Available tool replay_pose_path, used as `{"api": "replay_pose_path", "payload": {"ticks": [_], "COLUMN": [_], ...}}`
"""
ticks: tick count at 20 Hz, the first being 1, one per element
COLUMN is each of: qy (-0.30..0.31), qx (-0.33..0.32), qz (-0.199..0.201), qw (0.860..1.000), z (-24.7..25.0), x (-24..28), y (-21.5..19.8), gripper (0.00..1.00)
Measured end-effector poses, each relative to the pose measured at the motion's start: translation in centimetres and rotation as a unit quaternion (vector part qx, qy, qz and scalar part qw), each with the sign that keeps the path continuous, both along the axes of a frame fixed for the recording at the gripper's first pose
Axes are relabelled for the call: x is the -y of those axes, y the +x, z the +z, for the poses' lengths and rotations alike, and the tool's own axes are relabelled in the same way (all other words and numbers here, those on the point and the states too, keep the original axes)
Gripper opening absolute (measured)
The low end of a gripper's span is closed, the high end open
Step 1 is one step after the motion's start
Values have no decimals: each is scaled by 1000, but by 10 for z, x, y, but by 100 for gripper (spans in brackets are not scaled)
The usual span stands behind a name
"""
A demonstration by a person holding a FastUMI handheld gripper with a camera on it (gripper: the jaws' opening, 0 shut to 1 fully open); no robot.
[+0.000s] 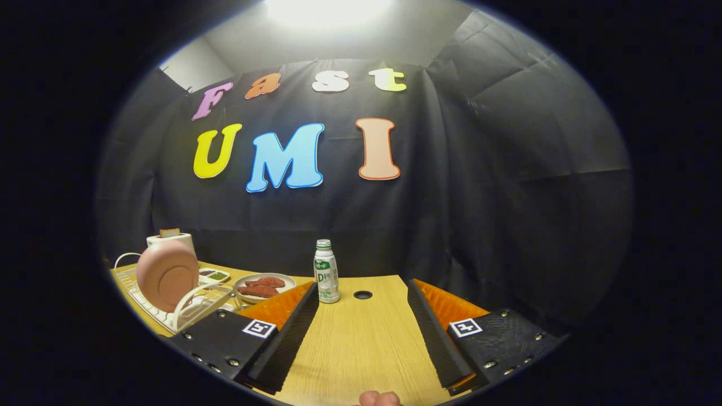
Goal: Take the plate from the dish rack, then take the spoon from the basket and place it into the plate.
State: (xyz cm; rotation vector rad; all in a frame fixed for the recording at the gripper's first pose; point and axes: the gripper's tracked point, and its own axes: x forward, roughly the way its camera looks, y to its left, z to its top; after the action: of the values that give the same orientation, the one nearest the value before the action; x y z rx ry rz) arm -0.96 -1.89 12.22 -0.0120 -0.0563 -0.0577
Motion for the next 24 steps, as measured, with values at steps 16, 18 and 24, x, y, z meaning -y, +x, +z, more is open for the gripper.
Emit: {"api": "replay_pose_path", "payload": {"ticks": [16,18,24], "qy": [-11,-11,-1], "qx": [-42,-56,-170], "qz": [11,13,60], "qw": [999,998,984], "z": [117,121,102], "x": [-127,-149,-231], "y": [-39,-39,-30], "gripper": [96,96,96]}}
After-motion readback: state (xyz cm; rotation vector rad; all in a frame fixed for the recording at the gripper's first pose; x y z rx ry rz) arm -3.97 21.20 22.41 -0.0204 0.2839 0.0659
